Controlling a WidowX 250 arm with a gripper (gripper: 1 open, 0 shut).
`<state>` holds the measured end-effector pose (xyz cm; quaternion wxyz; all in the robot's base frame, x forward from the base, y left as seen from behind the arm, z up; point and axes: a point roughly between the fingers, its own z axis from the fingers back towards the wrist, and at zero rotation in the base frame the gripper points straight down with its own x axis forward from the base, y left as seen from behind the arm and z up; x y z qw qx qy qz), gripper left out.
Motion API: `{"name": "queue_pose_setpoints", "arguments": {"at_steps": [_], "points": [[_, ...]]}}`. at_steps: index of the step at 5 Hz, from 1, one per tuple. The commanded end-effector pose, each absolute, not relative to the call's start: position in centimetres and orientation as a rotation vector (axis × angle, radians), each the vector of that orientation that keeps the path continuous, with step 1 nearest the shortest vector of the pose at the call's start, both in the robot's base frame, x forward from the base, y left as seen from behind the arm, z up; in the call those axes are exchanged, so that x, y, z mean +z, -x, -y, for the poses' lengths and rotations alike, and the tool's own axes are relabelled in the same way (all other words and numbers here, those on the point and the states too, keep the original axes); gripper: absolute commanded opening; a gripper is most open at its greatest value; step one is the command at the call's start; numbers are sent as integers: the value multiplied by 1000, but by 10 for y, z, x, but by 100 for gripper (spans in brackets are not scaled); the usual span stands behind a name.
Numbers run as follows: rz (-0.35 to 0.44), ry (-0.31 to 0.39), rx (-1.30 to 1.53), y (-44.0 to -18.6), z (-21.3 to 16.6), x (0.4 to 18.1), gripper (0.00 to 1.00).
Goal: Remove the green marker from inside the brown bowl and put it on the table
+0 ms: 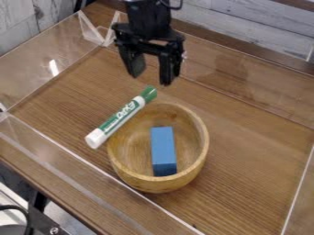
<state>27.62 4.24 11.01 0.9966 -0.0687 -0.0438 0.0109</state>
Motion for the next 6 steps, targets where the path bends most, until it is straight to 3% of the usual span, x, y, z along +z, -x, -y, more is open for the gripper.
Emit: {"name": "queue_pose_setpoints", "arguments": {"at_steps": [1,6], "points": [[183,115,-3,-284,-48,134,100],[218,105,-33,-274,-42,136,100]]}}
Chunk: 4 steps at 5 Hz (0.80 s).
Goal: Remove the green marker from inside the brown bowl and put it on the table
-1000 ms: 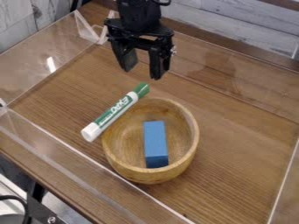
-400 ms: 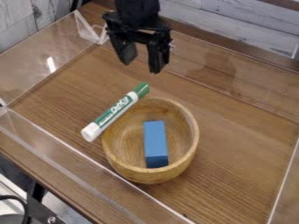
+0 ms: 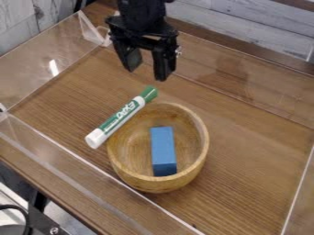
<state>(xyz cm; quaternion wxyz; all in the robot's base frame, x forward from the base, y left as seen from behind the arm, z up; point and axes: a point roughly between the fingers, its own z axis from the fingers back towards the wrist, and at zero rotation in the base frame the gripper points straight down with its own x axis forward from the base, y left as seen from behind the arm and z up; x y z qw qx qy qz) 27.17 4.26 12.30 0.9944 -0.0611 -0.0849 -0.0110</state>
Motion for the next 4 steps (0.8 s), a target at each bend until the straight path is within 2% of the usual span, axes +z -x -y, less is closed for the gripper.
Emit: {"name": "queue_pose_setpoints", "arguments": {"at_steps": [1,4], "points": [[224,107,-35,-273,-40,136,100],[237,112,-35,-270,-36,135,100]]}}
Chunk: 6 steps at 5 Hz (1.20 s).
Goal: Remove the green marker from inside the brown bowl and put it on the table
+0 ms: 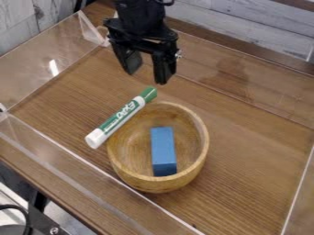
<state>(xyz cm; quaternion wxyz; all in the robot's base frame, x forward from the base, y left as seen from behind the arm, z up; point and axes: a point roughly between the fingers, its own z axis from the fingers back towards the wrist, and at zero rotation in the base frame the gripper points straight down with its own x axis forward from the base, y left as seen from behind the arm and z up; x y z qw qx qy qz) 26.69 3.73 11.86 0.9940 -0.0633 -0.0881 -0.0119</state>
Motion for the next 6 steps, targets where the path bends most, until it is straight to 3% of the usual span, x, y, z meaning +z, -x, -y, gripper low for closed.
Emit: {"name": "queue_pose_setpoints", "arguments": {"at_steps": [1,6], "points": [[243,116,-35,-270,-36,134,100],[248,121,-36,-278,-43,121,100]]}}
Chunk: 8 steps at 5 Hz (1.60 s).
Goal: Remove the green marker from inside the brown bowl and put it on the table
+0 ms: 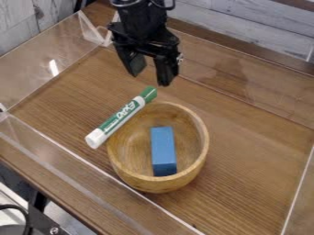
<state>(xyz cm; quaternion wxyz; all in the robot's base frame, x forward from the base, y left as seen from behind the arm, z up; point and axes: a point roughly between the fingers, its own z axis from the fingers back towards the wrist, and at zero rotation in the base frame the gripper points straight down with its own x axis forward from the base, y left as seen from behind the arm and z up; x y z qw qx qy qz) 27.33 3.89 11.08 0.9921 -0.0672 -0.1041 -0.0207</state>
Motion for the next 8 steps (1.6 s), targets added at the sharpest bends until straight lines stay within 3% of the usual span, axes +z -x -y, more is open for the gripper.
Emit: {"name": "queue_pose_setpoints", "arguments": {"at_steps": [1,8], "points": [[247,121,-33,-280,-45,119,100],[249,99,-32,-289,-51,117,100]]}}
